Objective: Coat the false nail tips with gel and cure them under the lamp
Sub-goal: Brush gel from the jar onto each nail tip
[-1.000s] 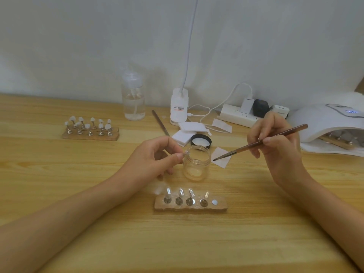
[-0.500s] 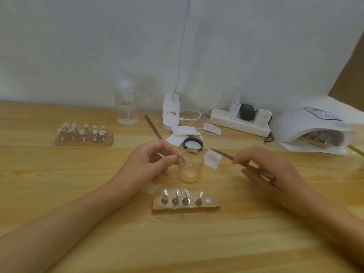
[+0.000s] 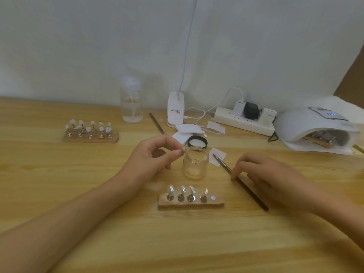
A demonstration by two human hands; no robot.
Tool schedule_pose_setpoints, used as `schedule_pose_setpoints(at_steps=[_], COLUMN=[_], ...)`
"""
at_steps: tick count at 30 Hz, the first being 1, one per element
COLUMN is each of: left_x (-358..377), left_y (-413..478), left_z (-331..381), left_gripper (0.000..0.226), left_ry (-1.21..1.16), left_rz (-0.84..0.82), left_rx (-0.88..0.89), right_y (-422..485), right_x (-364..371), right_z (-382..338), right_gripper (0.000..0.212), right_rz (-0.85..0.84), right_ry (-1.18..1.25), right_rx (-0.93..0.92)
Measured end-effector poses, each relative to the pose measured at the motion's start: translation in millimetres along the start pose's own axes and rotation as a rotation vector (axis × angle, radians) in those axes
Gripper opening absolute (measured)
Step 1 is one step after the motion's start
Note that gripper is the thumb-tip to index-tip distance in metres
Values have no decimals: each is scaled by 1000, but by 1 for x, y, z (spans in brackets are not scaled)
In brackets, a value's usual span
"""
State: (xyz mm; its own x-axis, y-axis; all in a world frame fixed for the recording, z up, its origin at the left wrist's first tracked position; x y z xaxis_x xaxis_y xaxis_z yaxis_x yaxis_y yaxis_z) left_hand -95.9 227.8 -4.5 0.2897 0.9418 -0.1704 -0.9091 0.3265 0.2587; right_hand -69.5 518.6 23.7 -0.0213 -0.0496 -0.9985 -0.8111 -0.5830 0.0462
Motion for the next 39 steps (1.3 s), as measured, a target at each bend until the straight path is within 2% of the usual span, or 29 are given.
schedule_pose_setpoints(at_steps=[4,7,13,17,25,32,39], left_x=[0,0,-3,-2,-1,-1,0], left_y=[0,0,1,2,1,2,3], left_z=[-1,-2,-4,-4,0,-1,-3], left_gripper=[2,10,18,26,20,40,38], left_ry=[-28,-66,-146,-213,-167,-193,-148], left_rz=[-30,-58,-103,-97,-102,-42,-55], left_rx=[16,51,81,54,65,11,10], right_y=[23,47,77,83,80,28,7], right_x=[-19,-25,-18,-15,-16,-7,12], right_z=[-11,-29,-60,-65,-72,-61,-57], right_gripper=[25,20,17,18,10,15,15], right_rz=[115,219,204,194,185,150,139], right_ry=[195,403,779,899,969,955,851], right_rx=[6,-31,-71,-65,17,183,224])
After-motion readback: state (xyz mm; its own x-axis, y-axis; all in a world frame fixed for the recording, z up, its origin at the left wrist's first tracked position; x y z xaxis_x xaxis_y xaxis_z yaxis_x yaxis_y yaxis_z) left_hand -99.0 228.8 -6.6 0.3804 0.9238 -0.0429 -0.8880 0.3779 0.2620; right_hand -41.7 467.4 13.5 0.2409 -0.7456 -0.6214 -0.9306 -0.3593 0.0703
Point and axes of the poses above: each hand's wrist, its own y-axis towards the middle knuckle, its own x-axis out of the palm, z = x × y, the point moved 1 cm from there along y, towards the middle knuckle, and after that the axes turned 5 degrees about -z, right-handed, at the moved point
